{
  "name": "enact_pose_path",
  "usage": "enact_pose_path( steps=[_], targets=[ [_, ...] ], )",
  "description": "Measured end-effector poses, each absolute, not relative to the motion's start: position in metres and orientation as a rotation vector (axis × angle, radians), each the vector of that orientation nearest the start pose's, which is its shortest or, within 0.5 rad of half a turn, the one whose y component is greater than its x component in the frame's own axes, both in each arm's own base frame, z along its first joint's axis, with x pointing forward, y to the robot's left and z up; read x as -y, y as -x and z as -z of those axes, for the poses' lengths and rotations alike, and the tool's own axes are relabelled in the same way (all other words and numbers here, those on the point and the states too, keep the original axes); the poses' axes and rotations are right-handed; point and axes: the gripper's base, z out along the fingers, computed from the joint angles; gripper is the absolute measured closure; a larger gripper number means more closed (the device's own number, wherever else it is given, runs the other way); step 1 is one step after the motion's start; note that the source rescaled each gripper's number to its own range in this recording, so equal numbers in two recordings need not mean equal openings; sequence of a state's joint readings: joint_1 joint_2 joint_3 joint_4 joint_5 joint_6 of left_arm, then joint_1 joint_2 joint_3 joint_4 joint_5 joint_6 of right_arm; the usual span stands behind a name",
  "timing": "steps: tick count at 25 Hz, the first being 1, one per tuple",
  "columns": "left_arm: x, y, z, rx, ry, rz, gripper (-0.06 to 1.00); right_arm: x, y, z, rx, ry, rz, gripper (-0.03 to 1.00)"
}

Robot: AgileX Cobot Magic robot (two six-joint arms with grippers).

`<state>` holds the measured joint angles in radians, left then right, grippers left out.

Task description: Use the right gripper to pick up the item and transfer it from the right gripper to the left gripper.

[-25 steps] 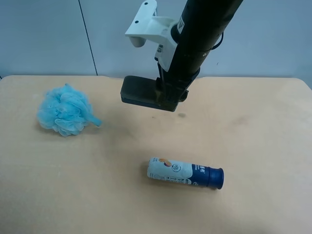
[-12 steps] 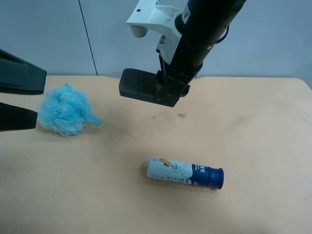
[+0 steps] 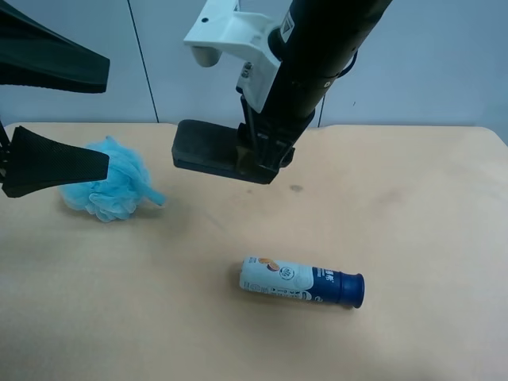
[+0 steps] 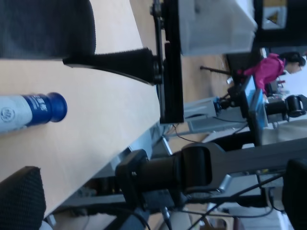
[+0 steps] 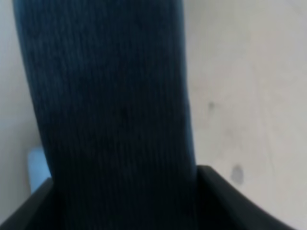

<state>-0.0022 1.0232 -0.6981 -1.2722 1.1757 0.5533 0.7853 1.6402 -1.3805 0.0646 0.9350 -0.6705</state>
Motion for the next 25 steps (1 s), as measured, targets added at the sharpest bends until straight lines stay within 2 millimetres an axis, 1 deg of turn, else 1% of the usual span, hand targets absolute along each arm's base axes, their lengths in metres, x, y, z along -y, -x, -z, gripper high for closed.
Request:
enact_pose_path(
  steps=[5,6,14,18,25],
  targets=[
    [0.081,-0.167,-0.312,-2.278,-0.109,1.483,-0.06,-0.271,-0.223,-0.3,-1.936,1.838,-0.146,0.97],
    [0.081,-0.167,-0.313,-2.277,-0.109,1.484,-0.06,-0.277,-0.215,-0.3,-1.907,1.862,-0.156,0.97],
    [0.083,-0.165,-0.313,-2.28,-0.137,1.52,-0.06,-0.298,-0.19,-0.301,-1.81,1.929,-0.198,0.97],
    [0.083,-0.165,-0.315,-2.266,-0.143,1.533,-0.06,-0.305,-0.185,-0.303,-1.758,1.912,-0.209,0.97],
    [0.083,-0.166,-0.318,-2.244,-0.139,1.547,-0.06,-0.31,-0.187,-0.307,-1.727,1.849,-0.243,0.97]
  ],
)
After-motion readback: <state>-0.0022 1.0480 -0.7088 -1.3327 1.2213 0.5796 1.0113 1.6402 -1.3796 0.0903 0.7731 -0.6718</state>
